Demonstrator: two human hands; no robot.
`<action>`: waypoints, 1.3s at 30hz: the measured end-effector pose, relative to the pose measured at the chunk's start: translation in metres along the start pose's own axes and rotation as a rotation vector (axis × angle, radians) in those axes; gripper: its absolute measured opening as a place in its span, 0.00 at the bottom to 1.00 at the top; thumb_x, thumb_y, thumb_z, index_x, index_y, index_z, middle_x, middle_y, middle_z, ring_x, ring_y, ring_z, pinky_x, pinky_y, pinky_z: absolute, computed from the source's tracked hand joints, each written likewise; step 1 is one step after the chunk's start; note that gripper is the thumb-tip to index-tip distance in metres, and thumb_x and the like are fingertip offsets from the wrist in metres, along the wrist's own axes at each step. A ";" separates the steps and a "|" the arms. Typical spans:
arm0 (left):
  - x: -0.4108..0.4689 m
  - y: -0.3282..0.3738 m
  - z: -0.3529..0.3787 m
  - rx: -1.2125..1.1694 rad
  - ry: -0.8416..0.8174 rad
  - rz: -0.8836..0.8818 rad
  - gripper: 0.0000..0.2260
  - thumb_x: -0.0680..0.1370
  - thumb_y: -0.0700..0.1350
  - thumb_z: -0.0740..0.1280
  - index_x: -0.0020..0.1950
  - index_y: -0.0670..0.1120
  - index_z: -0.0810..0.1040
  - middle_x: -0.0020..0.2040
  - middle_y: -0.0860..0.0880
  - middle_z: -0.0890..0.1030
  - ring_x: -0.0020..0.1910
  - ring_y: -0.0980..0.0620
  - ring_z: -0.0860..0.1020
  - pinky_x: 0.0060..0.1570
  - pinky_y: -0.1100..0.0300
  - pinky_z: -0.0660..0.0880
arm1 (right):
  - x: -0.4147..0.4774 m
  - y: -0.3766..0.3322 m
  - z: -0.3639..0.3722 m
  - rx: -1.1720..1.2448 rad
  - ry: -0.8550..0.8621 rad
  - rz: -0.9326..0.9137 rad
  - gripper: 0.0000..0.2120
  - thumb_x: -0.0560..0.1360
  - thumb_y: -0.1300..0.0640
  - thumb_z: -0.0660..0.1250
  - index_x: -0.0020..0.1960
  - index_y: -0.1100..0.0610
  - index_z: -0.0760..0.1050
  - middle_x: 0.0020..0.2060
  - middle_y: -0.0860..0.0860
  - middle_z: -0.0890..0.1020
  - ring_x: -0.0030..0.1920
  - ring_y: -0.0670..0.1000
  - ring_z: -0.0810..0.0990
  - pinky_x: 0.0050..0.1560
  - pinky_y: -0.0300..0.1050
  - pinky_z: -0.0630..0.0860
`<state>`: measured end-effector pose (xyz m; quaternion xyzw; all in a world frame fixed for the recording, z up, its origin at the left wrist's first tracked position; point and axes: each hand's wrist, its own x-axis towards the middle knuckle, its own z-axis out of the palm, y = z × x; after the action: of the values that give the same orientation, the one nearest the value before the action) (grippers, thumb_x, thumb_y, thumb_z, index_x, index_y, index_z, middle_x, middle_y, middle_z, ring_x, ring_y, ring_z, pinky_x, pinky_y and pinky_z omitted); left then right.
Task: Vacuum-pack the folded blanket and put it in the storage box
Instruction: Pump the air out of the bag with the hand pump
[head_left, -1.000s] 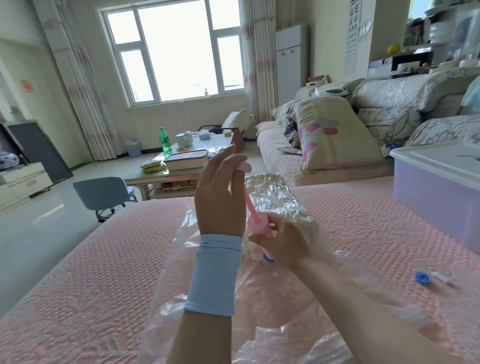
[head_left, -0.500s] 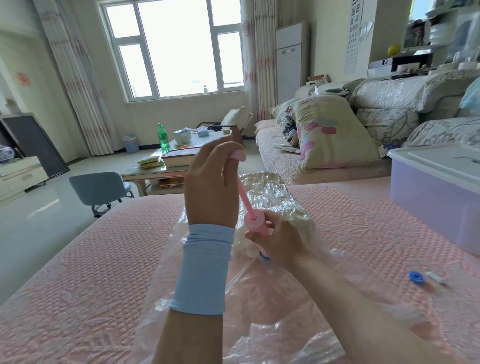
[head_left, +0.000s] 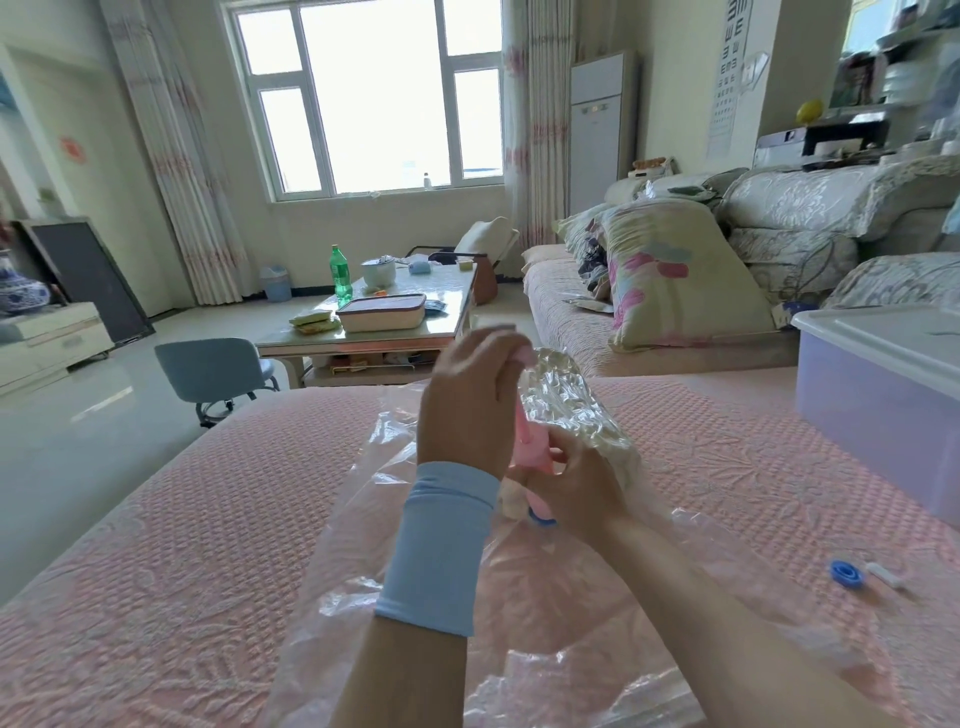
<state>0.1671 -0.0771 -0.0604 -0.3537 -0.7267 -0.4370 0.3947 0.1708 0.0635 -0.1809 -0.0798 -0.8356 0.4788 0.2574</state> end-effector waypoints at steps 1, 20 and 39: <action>0.007 0.004 -0.005 -0.005 0.090 0.044 0.07 0.79 0.41 0.65 0.47 0.45 0.83 0.53 0.54 0.81 0.51 0.52 0.80 0.52 0.61 0.77 | 0.000 0.000 0.000 0.004 -0.004 -0.005 0.19 0.60 0.36 0.73 0.51 0.29 0.76 0.43 0.31 0.83 0.46 0.33 0.80 0.46 0.38 0.76; 0.018 0.012 -0.013 -0.066 0.199 0.097 0.05 0.78 0.41 0.67 0.47 0.47 0.83 0.51 0.57 0.80 0.49 0.60 0.78 0.50 0.69 0.74 | 0.004 0.003 -0.001 -0.009 -0.021 -0.010 0.19 0.63 0.42 0.77 0.50 0.29 0.75 0.44 0.34 0.84 0.46 0.33 0.80 0.50 0.37 0.76; 0.013 0.013 -0.007 -0.066 0.267 0.078 0.06 0.78 0.39 0.67 0.47 0.44 0.84 0.55 0.55 0.79 0.56 0.53 0.79 0.55 0.62 0.76 | 0.002 0.005 0.004 0.011 -0.004 0.001 0.22 0.58 0.33 0.72 0.50 0.24 0.74 0.44 0.31 0.83 0.46 0.32 0.79 0.46 0.35 0.75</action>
<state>0.1744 -0.0767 -0.0423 -0.3331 -0.6385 -0.4884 0.4928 0.1668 0.0634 -0.1860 -0.0777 -0.8333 0.4837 0.2560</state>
